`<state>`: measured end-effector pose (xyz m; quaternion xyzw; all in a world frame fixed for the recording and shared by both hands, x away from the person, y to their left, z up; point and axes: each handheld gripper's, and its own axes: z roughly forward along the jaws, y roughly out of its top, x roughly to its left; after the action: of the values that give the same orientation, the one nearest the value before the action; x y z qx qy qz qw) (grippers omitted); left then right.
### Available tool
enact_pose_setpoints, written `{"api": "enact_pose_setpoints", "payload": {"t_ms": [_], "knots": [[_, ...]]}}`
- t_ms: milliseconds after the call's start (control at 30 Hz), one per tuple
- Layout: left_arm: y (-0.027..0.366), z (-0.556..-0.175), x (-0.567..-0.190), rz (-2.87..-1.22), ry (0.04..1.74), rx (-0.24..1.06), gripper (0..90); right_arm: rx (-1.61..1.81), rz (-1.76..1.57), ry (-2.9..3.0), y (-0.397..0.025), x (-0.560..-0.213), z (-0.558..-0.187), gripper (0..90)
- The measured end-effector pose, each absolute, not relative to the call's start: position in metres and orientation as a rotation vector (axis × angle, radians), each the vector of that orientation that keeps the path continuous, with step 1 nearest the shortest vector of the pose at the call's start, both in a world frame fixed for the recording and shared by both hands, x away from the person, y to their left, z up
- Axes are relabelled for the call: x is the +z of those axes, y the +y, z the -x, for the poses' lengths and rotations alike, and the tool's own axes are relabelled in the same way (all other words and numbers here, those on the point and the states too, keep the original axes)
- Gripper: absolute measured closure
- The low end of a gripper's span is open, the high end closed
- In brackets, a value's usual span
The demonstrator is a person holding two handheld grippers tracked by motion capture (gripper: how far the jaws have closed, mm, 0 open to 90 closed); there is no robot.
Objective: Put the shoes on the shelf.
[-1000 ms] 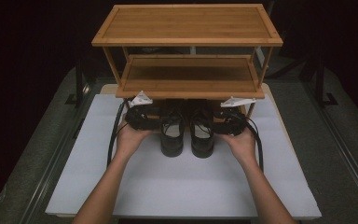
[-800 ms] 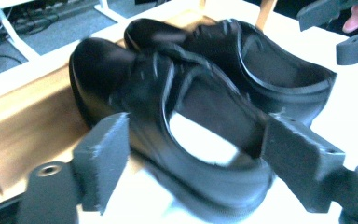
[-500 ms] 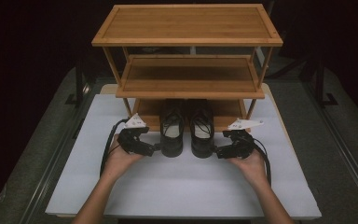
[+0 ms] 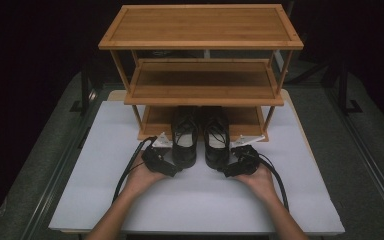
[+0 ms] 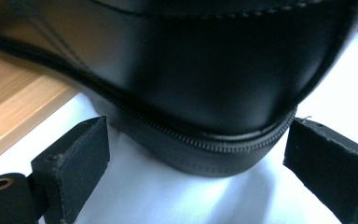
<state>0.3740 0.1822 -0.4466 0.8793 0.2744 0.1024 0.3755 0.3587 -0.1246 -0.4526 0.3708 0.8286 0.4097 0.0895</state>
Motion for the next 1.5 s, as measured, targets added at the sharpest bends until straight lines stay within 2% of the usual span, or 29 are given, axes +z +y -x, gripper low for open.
{"api": "enact_pose_setpoints", "payload": {"t_ms": [267, 500, 667, 767, 1500], "knots": [[0.177, -0.373, -0.447, -2.261, 0.69, 0.284, 5.9, 1.202, -1.105, 2.461, -0.115, -0.456, -0.361, 4.7], [0.169, -0.372, -0.449, -2.264, 0.684, 0.298, 6.2, 1.178, -1.098, 2.444, -0.107, -0.457, -0.358, 8.3], [0.171, -0.374, -0.448, -2.249, 0.689, 0.305, 9.9, 1.184, -1.102, 2.432, -0.106, -0.456, -0.357, 9.3], [0.172, -0.376, -0.446, -2.215, 0.712, 0.27, 10.0, 1.223, -1.122, 2.424, -0.108, -0.453, -0.358, 9.7], [0.172, -0.398, -0.43, -2.162, 0.743, 0.243, 9.7, 1.272, -1.157, 2.445, -0.113, -0.437, -0.383, 9.8]]}}
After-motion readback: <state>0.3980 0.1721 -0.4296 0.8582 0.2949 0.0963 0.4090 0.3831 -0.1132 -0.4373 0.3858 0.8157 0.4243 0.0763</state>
